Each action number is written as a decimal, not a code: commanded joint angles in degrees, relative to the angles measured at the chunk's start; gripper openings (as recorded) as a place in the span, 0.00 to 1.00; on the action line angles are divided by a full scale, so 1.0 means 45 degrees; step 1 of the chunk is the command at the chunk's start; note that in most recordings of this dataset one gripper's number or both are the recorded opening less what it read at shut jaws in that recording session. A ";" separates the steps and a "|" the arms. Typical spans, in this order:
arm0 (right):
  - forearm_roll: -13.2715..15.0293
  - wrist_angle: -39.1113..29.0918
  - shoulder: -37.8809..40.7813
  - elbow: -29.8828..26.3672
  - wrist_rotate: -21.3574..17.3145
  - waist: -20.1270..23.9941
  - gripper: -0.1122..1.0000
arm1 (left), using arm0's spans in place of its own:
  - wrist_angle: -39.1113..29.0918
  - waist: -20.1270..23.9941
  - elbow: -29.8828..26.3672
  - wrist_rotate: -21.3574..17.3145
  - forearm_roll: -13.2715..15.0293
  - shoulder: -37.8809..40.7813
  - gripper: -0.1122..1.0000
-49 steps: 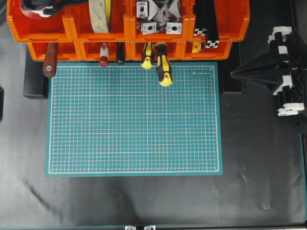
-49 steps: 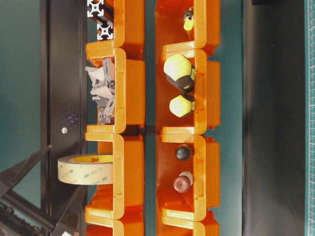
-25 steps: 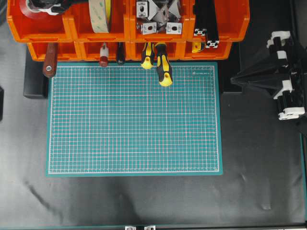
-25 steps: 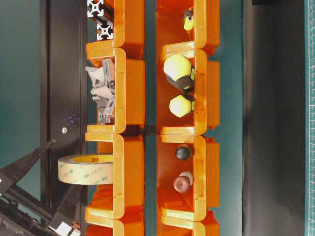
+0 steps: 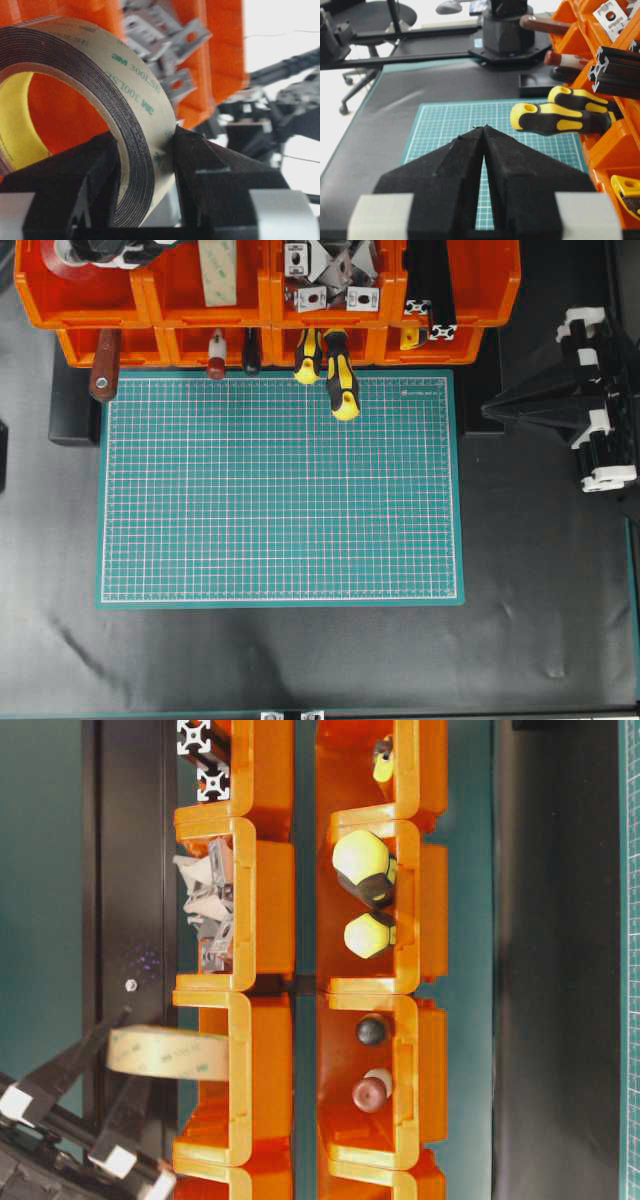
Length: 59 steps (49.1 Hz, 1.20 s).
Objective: Pick foam from container rack with left arm.
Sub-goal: 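Close the left gripper on the rim of the black foam tape roll, then lift the tape roll out of the bin and carry it onto the mat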
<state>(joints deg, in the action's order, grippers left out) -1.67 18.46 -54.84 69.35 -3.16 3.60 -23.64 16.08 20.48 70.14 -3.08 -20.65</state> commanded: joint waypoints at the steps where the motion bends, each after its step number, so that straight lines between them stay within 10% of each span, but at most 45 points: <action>1: 0.0000 0.0020 0.0039 -0.0156 -0.0020 0.0020 0.10 | 0.1719 -0.0254 -0.0176 -0.0605 -0.0059 -0.0449 0.36; 9: -0.0039 -0.0020 0.0020 -0.0156 -0.0039 0.0020 0.10 | 0.4004 -0.1113 -0.0312 -0.1699 -0.0059 -0.0664 0.35; 23: -0.0059 -0.0020 0.0020 -0.0156 -0.0059 0.0020 0.10 | 0.3770 -0.3652 0.0293 -0.3789 -0.0059 -0.1621 0.33; 45: -0.0078 -0.0039 -0.0039 -0.0156 -0.0840 0.0020 0.10 | 0.0762 -0.7285 0.0996 -0.8828 -0.0059 0.0020 0.33; 59: -0.0078 -0.0176 -0.0117 -0.0195 -0.1406 0.0020 0.10 | -0.2480 -0.7344 0.0313 -0.9043 -0.0059 0.2070 0.33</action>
<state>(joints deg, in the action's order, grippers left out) -1.93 18.28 -55.46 69.35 -8.88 3.60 -30.94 -16.79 24.87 29.62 -3.16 -12.83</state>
